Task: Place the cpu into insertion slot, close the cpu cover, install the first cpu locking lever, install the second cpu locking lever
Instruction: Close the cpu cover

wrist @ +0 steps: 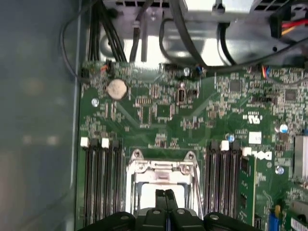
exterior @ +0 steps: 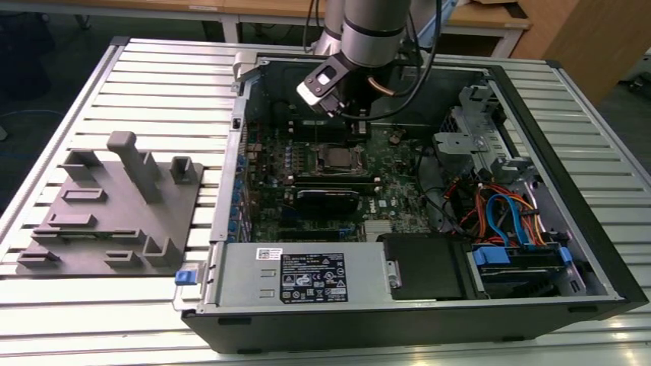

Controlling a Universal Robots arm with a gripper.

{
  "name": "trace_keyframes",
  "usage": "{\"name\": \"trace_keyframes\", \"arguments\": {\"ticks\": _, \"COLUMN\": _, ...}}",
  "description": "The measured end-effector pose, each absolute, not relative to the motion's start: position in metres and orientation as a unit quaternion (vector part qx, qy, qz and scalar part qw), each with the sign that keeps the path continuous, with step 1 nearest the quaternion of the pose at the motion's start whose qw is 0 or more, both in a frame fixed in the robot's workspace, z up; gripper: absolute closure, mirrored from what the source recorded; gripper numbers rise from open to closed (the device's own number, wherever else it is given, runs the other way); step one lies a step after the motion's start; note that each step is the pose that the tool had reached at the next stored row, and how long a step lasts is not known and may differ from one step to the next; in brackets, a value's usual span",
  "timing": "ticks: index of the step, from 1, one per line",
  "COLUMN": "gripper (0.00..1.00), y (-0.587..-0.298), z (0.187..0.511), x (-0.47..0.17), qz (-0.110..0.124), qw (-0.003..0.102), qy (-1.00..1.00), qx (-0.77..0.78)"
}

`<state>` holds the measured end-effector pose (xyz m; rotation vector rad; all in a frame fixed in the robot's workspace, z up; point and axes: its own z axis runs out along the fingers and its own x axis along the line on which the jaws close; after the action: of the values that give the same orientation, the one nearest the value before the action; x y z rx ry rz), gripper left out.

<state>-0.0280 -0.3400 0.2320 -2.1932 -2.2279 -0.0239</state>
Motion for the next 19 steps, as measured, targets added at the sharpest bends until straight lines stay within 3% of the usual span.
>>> {"name": "trace_keyframes", "arguments": {"ticks": 19, "gripper": 0.89, "y": -0.341, "z": 0.212, "x": -0.064, "qz": -0.008, "qw": 0.008, "qy": -0.713, "qx": -0.701}}
